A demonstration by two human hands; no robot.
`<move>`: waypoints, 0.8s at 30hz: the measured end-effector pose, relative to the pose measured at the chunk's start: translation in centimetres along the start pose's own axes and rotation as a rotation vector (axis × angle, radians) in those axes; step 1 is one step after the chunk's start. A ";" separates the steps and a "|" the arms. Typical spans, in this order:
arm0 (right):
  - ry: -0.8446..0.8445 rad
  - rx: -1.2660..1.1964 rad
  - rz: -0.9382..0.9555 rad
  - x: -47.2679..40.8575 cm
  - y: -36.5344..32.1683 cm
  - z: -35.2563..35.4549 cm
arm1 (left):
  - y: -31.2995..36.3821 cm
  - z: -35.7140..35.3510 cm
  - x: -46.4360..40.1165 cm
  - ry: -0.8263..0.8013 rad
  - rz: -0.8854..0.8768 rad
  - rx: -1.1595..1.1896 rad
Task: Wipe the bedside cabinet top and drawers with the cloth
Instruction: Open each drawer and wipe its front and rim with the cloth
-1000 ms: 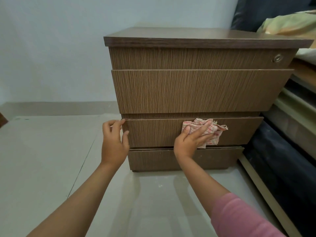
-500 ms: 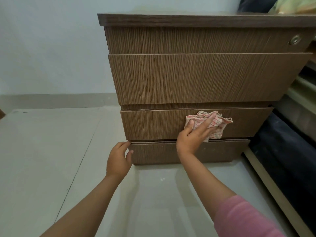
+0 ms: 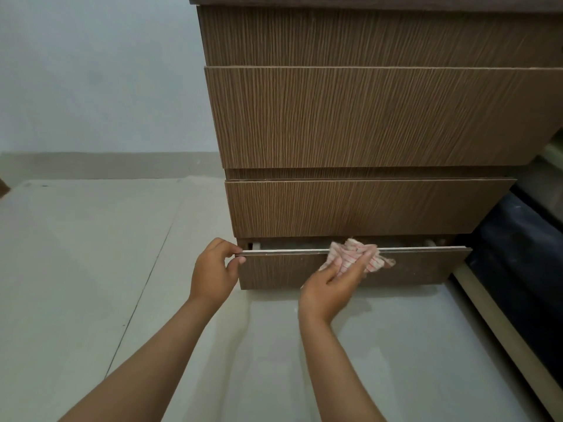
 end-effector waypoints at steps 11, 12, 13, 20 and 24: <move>-0.339 0.123 -0.106 10.9 1.2 -6.3 | -0.6 1.5 0.4 -0.085 -0.010 0.045; -0.332 0.152 -0.133 11.0 1.5 -6.8 | -0.6 1.4 0.3 -0.092 0.002 0.051; -0.324 0.173 -0.157 10.9 1.5 -7.1 | -0.7 1.4 0.3 -0.097 0.010 0.057; -0.285 0.265 -0.207 8.7 2.0 -6.5 | -0.6 1.5 0.3 -0.091 0.016 0.087; -0.238 0.319 -0.276 4.7 1.3 -4.8 | -0.4 1.7 0.6 -0.076 0.039 0.076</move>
Point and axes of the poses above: each hand's wrist, its own x-axis away from the middle knuckle, its own z-axis out of the back of the hand, y = z × x, the point moved 8 cm from there along -x, towards the middle knuckle, and after that the axes turned 8 degrees about y, right-handed, at the moved point
